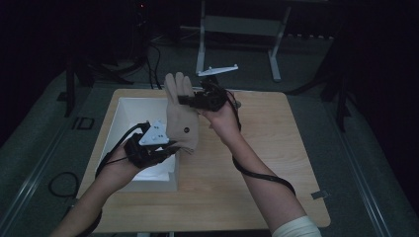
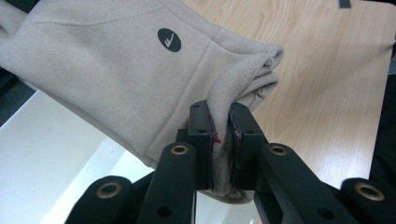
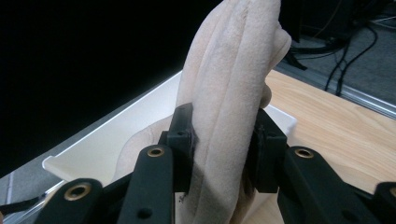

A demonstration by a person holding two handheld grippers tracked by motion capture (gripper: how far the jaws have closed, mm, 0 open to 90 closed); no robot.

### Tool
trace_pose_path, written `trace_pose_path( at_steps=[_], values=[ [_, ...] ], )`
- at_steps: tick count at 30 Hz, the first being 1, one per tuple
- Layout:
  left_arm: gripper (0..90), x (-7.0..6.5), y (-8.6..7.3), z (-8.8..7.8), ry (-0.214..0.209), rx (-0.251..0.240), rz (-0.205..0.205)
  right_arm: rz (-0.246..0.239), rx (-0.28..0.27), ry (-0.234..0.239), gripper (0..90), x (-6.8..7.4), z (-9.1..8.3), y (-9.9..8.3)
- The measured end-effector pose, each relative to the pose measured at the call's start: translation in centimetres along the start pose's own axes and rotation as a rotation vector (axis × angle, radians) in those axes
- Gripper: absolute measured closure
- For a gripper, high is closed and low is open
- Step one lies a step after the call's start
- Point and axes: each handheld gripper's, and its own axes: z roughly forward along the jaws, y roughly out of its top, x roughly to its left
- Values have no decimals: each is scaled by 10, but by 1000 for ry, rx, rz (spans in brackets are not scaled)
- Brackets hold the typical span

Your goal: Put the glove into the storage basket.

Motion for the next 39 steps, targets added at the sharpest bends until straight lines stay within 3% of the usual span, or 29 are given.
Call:
trace_pose_path(
  at_steps=[10, 20, 25, 34, 36, 39],
  values=[
    [821, 11, -30, -15, 48, 26, -54, 1, 14, 40, 666, 19, 39, 7],
    [820, 20, -68, -12, 81, 81, -122, 9, 64, 46, 665, 31, 90, -3],
    [821, 21, -86, -1, 86, 113, -156, 11, 107, 38, 665, 29, 110, -17],
    [820, 19, -111, 25, 62, 113, -230, -28, 177, 19, 663, 28, 133, -35],
    [820, 17, -119, 34, 58, 136, -233, -45, 230, 8, 660, 29, 143, -40],
    [819, 17, -125, 38, 67, 137, -243, -49, 268, -12, 658, 28, 149, -42]
  ],
)
